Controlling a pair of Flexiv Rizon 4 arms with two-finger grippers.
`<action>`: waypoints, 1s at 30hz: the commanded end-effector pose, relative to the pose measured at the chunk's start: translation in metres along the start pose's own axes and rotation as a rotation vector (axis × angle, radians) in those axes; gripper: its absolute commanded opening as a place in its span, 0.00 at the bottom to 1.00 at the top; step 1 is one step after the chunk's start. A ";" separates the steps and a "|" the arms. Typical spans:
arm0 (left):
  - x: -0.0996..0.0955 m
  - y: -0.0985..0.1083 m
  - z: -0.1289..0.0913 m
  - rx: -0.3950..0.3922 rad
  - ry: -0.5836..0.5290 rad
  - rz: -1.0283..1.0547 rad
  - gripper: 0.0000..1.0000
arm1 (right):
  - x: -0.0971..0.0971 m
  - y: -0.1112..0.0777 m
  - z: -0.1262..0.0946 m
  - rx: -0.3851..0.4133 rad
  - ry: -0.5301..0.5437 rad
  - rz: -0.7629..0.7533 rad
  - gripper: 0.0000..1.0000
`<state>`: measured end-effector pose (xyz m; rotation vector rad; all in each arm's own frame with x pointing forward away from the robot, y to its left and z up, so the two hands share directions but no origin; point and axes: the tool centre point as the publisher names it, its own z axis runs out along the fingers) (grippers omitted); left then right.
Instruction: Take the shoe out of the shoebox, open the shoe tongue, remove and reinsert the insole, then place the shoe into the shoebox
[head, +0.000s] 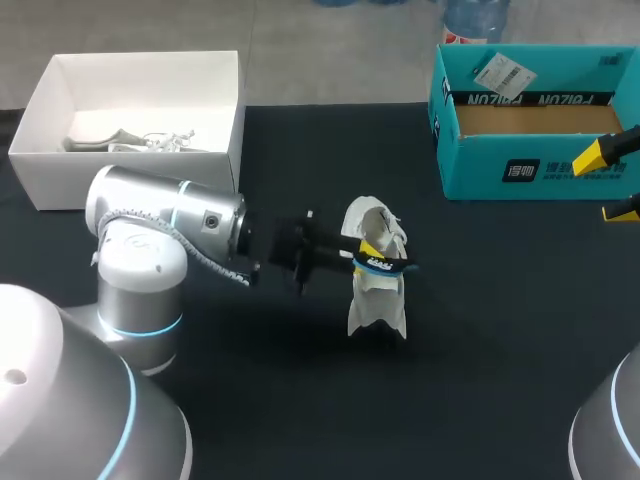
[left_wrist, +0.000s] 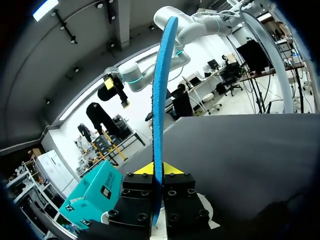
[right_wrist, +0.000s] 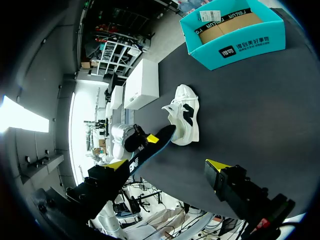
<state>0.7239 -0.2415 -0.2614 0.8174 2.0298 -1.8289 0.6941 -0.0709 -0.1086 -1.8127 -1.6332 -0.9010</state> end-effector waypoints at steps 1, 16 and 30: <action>0.002 0.007 0.000 0.010 0.004 -0.025 0.00 | 0.000 0.000 0.000 0.000 -0.002 0.001 1.00; 0.015 0.033 0.007 -0.006 0.008 -0.058 0.00 | 0.000 0.000 0.000 0.000 -0.002 0.001 1.00; 0.016 0.067 0.007 -0.060 -0.013 -0.095 0.00 | 0.000 0.000 0.000 0.000 -0.002 0.001 1.00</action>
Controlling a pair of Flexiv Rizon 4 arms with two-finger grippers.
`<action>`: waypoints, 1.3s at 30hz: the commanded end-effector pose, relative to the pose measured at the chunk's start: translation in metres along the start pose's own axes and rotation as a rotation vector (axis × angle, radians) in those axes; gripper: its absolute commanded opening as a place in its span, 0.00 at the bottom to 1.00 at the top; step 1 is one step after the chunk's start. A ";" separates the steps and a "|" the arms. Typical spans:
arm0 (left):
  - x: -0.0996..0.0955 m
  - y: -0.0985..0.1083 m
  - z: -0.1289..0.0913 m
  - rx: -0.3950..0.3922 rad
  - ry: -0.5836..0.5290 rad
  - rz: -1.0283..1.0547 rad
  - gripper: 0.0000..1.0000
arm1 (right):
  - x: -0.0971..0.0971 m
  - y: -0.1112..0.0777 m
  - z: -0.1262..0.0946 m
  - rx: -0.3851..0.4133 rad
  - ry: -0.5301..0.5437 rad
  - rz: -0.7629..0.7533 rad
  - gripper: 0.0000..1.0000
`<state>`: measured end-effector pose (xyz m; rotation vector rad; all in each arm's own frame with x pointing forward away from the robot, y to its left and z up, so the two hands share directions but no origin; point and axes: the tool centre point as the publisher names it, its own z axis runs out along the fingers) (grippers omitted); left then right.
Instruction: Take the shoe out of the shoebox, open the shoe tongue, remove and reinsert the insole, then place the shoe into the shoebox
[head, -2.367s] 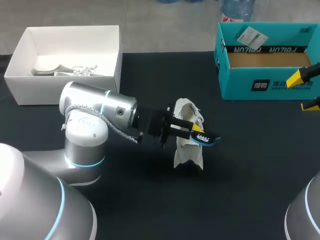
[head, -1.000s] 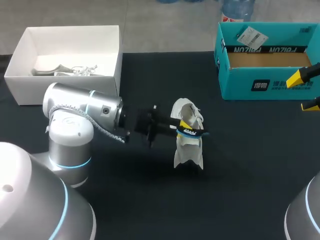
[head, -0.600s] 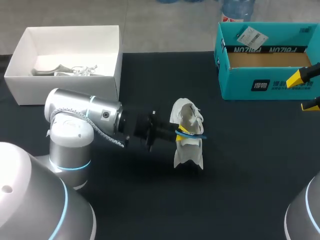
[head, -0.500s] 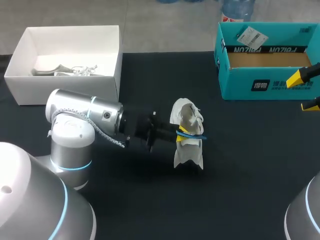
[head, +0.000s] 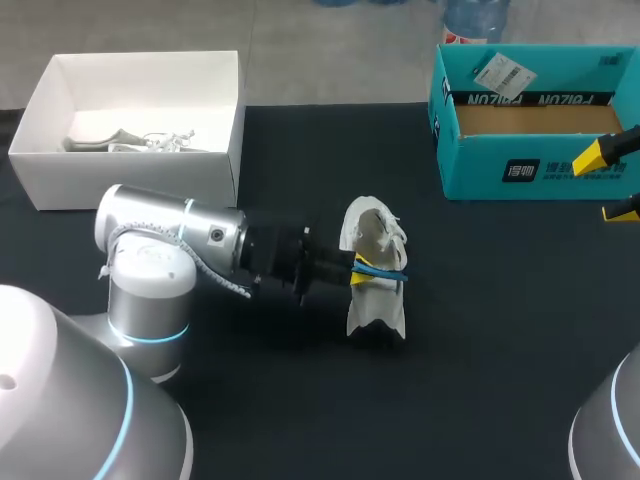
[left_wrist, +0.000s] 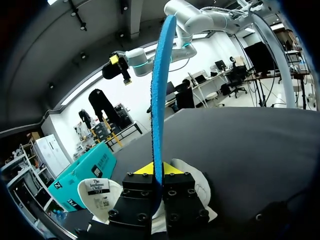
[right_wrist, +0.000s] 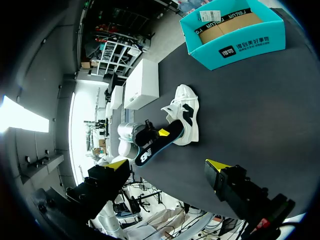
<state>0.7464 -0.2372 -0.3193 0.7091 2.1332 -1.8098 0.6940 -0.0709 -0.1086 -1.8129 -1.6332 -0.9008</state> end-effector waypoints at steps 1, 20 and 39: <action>0.000 0.008 0.006 -0.007 -0.003 -0.008 0.00 | 0.000 0.000 0.000 0.000 -0.002 0.001 1.00; -0.013 0.028 0.018 -0.056 -0.075 -0.060 0.00 | 0.000 0.000 0.000 0.000 -0.002 0.001 1.00; -0.003 -0.024 -0.009 0.010 -0.044 0.033 0.16 | 0.000 0.000 0.000 0.000 -0.002 0.001 1.00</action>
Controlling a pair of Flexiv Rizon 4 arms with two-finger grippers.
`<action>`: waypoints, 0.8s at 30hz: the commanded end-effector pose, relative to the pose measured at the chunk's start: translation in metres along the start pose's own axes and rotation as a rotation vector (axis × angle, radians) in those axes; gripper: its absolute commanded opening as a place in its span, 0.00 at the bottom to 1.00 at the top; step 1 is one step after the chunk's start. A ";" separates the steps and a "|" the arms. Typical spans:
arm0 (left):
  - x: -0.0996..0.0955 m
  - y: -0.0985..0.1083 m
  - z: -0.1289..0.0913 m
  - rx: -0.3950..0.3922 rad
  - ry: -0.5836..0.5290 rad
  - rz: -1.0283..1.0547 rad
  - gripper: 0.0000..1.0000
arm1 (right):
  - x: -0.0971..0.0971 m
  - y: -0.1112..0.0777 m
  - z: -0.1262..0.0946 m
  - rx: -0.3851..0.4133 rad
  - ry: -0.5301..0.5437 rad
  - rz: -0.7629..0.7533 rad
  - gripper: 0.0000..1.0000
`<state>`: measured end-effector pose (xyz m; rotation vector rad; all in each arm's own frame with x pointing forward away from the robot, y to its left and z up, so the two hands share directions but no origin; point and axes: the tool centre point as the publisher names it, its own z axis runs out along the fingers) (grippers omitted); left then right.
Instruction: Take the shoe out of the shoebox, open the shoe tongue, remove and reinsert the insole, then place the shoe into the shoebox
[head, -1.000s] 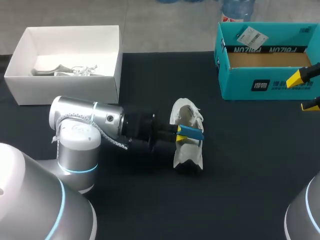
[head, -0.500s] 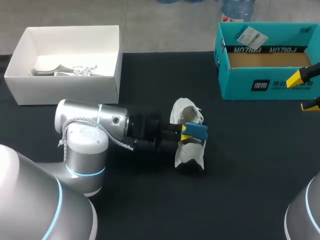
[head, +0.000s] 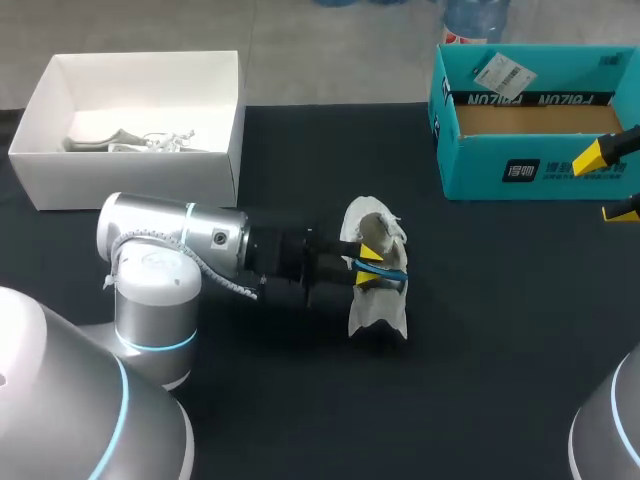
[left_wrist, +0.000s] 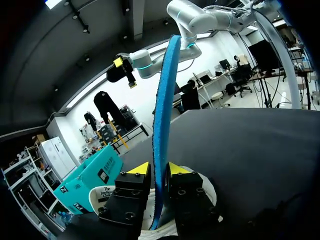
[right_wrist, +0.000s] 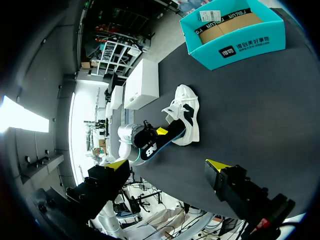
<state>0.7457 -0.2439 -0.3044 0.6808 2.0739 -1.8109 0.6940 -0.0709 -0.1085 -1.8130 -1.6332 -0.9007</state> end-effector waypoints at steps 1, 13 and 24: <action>0.005 -0.011 -0.013 -0.010 0.015 0.018 0.10 | 0.000 0.000 0.000 0.000 -0.001 0.001 1.00; 0.001 0.011 0.009 -0.053 0.016 0.025 0.00 | 0.000 0.000 0.000 0.000 -0.001 0.001 1.00; -0.007 0.035 0.018 -0.109 -0.021 0.007 0.00 | 0.000 0.000 0.000 0.000 -0.001 0.001 1.00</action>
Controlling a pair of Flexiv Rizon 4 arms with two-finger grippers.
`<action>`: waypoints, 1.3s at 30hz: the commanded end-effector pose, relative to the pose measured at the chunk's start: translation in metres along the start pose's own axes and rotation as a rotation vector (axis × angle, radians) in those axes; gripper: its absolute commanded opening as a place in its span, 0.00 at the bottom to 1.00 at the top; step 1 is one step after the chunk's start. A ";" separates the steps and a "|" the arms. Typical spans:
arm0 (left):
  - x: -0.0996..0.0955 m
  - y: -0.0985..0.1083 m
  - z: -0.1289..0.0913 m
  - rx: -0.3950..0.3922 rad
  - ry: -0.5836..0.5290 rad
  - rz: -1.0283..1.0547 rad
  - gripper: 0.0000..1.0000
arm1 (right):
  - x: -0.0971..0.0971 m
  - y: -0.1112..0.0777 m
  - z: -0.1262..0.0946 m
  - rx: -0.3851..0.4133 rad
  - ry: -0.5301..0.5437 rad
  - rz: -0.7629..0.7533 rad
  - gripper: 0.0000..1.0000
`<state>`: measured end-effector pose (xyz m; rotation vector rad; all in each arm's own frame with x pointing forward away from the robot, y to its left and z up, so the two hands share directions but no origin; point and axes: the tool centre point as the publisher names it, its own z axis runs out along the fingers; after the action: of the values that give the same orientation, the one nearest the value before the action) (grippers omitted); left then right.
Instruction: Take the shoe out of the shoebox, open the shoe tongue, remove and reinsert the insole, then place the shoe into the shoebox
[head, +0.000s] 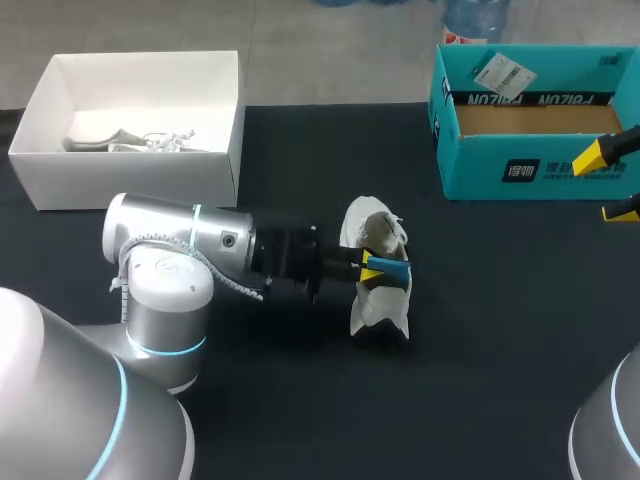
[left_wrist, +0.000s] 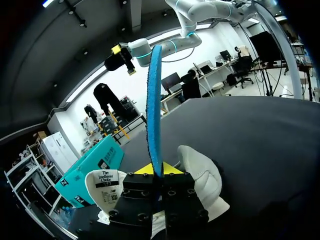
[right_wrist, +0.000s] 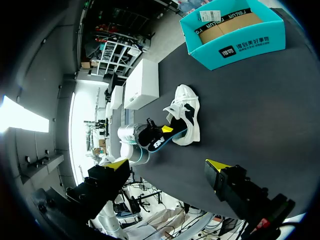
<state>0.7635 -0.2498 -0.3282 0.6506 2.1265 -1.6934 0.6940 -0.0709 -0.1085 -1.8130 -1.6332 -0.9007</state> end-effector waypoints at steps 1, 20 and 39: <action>-0.004 0.006 0.011 -0.017 -0.008 -0.006 0.00 | 0.000 0.000 0.000 0.000 -0.001 0.001 1.00; 0.006 -0.033 -0.016 0.051 0.022 0.044 0.19 | 0.000 0.000 0.000 0.000 -0.001 0.001 1.00; 0.000 -0.008 0.004 -0.012 0.019 0.057 0.00 | 0.000 0.000 0.000 0.000 -0.001 0.001 1.00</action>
<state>0.7550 -0.2459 -0.3180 0.7238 2.1031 -1.6566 0.6940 -0.0709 -0.1085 -1.8130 -1.6333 -0.9006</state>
